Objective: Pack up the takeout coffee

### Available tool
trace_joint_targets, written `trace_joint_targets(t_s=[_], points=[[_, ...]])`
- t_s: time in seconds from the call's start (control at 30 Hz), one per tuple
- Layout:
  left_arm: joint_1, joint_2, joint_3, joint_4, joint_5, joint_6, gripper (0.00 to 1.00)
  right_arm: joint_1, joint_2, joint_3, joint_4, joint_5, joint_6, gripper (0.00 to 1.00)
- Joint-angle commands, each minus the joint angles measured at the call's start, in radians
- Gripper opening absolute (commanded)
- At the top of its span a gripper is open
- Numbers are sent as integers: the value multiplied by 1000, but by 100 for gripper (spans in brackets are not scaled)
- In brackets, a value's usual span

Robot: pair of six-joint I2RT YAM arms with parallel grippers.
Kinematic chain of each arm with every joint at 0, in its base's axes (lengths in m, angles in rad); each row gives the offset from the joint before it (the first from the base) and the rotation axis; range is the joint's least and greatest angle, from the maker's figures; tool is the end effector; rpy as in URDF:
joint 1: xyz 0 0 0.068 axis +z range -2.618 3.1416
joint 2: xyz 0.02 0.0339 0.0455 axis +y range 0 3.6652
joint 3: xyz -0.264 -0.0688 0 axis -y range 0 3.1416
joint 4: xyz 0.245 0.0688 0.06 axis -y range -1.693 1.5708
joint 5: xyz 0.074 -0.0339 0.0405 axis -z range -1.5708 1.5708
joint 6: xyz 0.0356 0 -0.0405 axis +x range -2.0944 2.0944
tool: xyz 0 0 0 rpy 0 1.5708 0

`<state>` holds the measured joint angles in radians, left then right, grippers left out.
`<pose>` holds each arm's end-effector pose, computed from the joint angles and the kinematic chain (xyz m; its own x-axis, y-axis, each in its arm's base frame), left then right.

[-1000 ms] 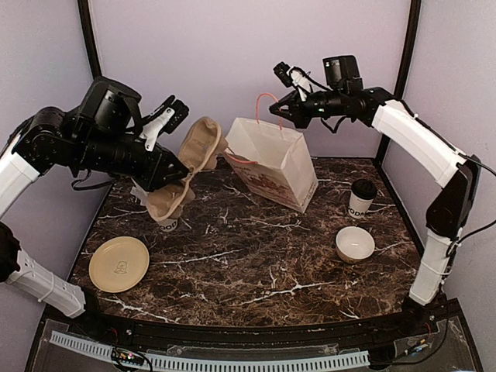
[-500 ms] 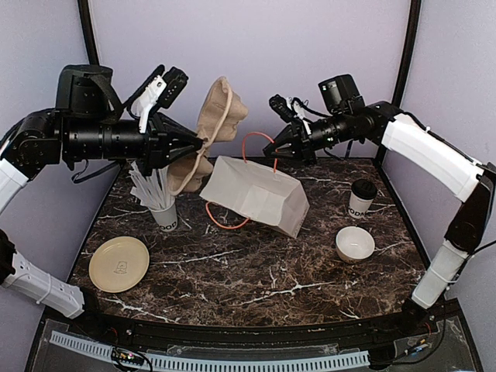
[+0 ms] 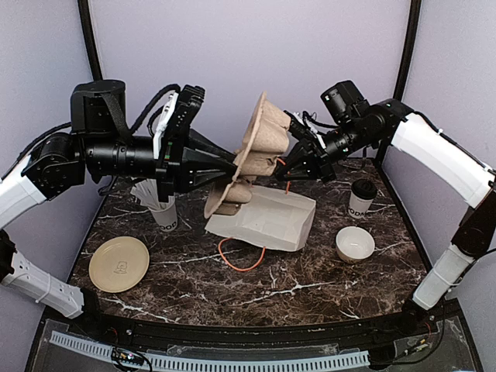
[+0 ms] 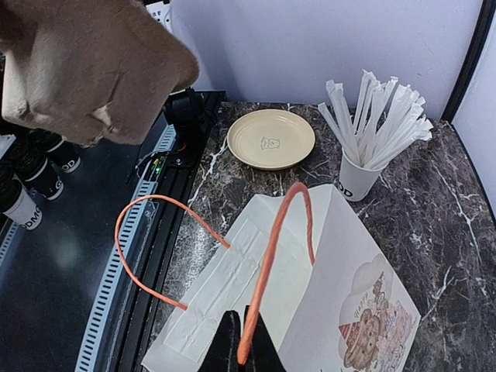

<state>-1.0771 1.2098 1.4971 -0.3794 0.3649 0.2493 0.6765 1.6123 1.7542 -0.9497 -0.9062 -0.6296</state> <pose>0.1080 -0.2275 0.4776 0.2023 0.1105 -0.9731 0.9711 0.1058 0.2139 0.2408 0.2293 0.4020 0.0216 -0.4484 -0.8936 -0.9868 -0.1530 0.0529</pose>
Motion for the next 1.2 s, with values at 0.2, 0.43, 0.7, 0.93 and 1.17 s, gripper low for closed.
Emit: trace_joint_targets(t_s=[0.2, 0.43, 0.7, 0.93, 1.17], points=[[-119, 106, 11, 7, -19, 185, 17, 8, -58, 39, -146, -72, -77, 0], [-188, 127, 5, 16, -95, 271, 16, 8, -88, 45, -143, -135, -49, 0], [-198, 171, -25, 11, -149, 348, 16, 8, -110, 10, -172, -153, -84, 0], [-196, 190, -87, 116, -150, 370, 15, 8, -134, -28, -184, -181, -102, 0], [-170, 249, -102, 130, -149, 343, 14, 8, -163, -69, -180, -184, -114, 0]])
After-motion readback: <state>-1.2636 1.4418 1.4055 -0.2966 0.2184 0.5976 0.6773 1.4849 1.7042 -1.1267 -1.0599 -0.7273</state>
